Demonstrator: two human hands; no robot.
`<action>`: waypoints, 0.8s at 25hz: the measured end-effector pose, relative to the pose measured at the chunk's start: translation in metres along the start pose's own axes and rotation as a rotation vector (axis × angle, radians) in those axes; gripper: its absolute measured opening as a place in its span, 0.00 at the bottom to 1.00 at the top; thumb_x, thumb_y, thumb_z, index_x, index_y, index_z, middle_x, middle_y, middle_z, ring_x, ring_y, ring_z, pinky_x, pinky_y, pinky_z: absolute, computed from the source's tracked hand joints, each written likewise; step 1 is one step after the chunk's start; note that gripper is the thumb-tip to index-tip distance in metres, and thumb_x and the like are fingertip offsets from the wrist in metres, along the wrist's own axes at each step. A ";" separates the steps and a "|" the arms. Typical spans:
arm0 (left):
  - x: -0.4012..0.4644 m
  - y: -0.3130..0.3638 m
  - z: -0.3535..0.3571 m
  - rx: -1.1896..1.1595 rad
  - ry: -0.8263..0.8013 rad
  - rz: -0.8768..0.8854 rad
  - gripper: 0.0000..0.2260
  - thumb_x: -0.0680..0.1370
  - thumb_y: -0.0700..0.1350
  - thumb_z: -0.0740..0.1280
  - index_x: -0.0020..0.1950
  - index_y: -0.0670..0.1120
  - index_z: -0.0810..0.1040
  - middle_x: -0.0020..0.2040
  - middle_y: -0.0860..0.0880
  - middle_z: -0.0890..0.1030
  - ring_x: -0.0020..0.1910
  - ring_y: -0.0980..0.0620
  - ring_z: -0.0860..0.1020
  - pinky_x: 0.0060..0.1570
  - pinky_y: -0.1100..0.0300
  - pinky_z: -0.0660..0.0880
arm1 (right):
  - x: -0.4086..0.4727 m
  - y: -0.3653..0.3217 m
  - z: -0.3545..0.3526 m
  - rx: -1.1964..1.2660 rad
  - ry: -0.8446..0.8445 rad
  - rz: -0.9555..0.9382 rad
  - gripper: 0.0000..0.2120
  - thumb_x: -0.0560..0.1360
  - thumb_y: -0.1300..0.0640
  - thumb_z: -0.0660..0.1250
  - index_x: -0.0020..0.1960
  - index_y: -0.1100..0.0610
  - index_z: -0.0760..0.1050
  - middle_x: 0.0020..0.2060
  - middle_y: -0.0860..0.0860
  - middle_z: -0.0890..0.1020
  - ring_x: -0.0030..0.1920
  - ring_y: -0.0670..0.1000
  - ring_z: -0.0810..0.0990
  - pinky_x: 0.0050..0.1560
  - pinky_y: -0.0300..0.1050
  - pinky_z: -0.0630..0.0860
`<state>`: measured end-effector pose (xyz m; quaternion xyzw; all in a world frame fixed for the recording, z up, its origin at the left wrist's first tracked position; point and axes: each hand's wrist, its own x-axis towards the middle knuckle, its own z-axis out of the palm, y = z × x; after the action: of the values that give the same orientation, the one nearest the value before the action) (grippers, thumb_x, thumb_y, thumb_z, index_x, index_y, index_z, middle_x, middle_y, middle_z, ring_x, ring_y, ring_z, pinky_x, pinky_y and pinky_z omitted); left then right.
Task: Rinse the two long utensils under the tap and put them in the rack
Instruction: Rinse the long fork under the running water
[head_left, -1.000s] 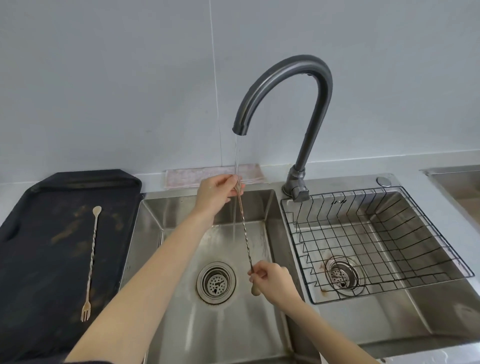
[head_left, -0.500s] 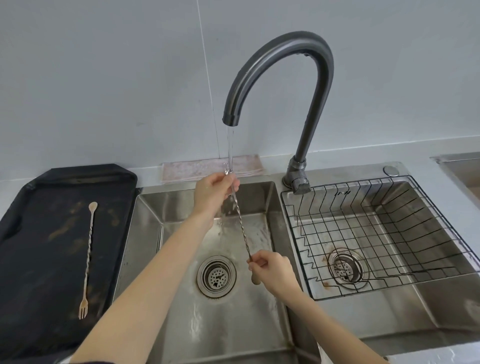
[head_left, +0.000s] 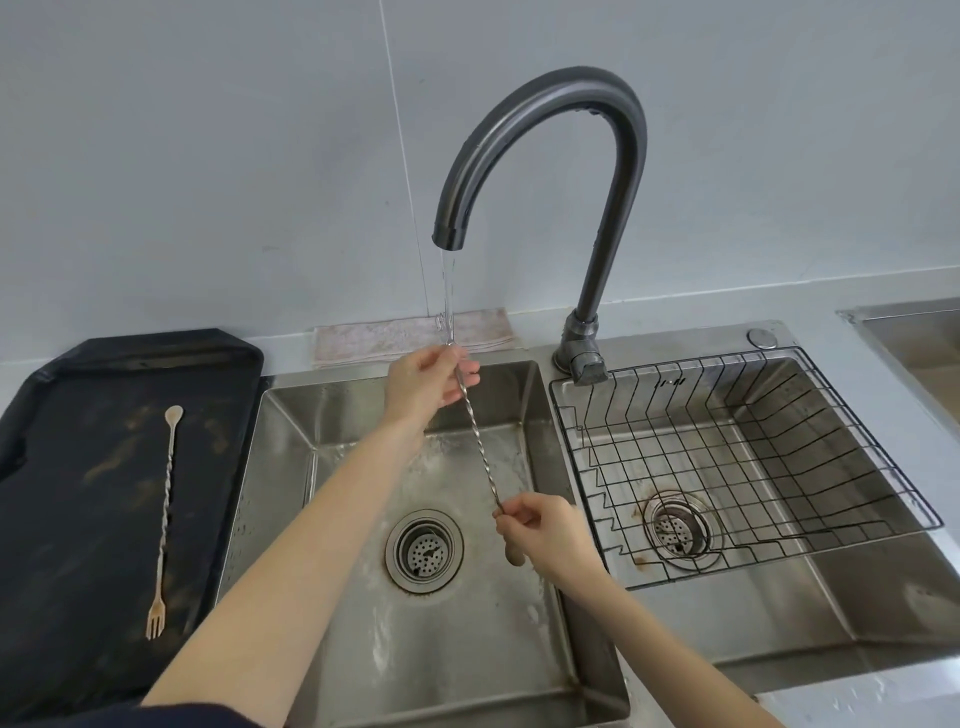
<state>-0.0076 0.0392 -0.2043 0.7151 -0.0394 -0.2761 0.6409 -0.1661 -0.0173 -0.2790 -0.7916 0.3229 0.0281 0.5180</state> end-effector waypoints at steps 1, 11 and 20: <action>-0.002 -0.002 0.000 0.004 -0.015 -0.020 0.08 0.78 0.43 0.63 0.53 0.43 0.78 0.40 0.51 0.82 0.28 0.65 0.80 0.35 0.72 0.77 | 0.001 -0.003 -0.002 0.019 -0.004 -0.005 0.08 0.73 0.59 0.66 0.36 0.49 0.76 0.25 0.45 0.77 0.34 0.48 0.78 0.46 0.44 0.78; -0.010 -0.030 -0.013 -0.185 -0.120 -0.303 0.09 0.78 0.40 0.61 0.39 0.44 0.77 0.33 0.51 0.83 0.27 0.62 0.80 0.32 0.72 0.77 | 0.028 -0.068 -0.041 0.427 -0.336 0.000 0.08 0.77 0.61 0.62 0.54 0.53 0.76 0.39 0.51 0.83 0.39 0.46 0.82 0.46 0.38 0.73; 0.001 -0.027 -0.027 -0.786 -0.086 -0.570 0.07 0.78 0.38 0.62 0.40 0.39 0.75 0.26 0.47 0.83 0.24 0.56 0.82 0.29 0.64 0.80 | 0.058 -0.110 -0.033 0.274 -0.086 -0.219 0.04 0.75 0.59 0.66 0.46 0.51 0.78 0.38 0.46 0.82 0.45 0.48 0.77 0.45 0.39 0.71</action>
<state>-0.0026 0.0678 -0.2298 0.3894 0.2387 -0.4639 0.7591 -0.0708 -0.0454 -0.1977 -0.7423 0.2129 -0.0389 0.6342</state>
